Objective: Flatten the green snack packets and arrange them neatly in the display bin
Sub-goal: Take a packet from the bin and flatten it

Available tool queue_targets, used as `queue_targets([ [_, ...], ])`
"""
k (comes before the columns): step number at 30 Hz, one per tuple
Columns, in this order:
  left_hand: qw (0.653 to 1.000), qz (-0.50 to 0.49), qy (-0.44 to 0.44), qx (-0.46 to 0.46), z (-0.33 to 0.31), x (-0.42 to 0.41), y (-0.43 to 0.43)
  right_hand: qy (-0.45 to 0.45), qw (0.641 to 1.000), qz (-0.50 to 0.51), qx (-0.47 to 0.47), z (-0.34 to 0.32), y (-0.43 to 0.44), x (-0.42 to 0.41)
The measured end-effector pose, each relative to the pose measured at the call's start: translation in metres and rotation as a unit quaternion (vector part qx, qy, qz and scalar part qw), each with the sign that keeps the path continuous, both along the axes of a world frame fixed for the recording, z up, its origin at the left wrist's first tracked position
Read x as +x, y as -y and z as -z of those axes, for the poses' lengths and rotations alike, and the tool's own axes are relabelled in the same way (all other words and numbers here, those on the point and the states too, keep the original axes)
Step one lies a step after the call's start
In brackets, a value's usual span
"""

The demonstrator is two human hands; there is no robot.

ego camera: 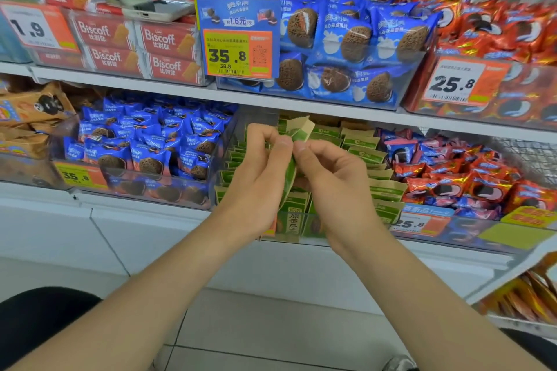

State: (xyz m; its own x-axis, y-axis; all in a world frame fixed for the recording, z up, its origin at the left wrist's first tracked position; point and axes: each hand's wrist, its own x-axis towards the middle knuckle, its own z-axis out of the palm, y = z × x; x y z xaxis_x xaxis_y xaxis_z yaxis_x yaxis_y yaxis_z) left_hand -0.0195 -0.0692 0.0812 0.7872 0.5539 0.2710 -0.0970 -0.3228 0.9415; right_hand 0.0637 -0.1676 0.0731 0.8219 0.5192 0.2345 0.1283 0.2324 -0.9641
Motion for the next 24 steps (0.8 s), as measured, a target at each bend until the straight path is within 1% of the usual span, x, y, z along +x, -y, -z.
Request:
queue_targets([
  [5,0.999,0.043,0.005,-0.014,0.002,-0.006,-0.002,0.052,0.998,0.008,-0.04,-0.003,0.009,0.003],
  [9,0.993,0.079,-0.007,-0.086,0.004,-0.015,-0.004,0.031,0.999,-0.019,-0.027,-0.003,0.014,-0.002],
  [12,0.994,0.06,0.002,-0.091,0.005,-0.018,-0.004,0.038,0.998,-0.032,-0.036,-0.003,0.016,-0.005],
  [14,0.995,0.034,0.017,-0.095,0.005,-0.018,-0.006,0.065,0.993,-0.051,-0.081,-0.005,0.018,-0.007],
  [15,0.994,0.019,0.023,-0.108,0.006,-0.017,-0.007,0.075,0.989,-0.07,-0.11,-0.006,0.019,-0.009],
  [17,0.986,-0.001,0.038,-0.164,0.006,-0.015,-0.009,0.08,0.979,-0.11,-0.155,-0.005,0.019,-0.012],
  [19,0.977,-0.009,0.046,-0.207,0.008,-0.014,-0.011,0.056,0.976,-0.128,-0.167,-0.001,0.019,-0.015],
  [21,0.973,0.001,0.05,-0.226,0.009,-0.015,-0.01,0.013,0.977,-0.139,-0.16,0.001,0.02,-0.017],
  [23,0.976,0.015,0.053,-0.213,0.011,-0.015,-0.01,-0.015,0.984,-0.126,-0.128,0.001,0.021,-0.017],
  [24,0.978,0.026,0.053,-0.198,0.012,-0.016,-0.01,-0.017,0.989,-0.103,-0.103,0.001,0.021,-0.017],
])
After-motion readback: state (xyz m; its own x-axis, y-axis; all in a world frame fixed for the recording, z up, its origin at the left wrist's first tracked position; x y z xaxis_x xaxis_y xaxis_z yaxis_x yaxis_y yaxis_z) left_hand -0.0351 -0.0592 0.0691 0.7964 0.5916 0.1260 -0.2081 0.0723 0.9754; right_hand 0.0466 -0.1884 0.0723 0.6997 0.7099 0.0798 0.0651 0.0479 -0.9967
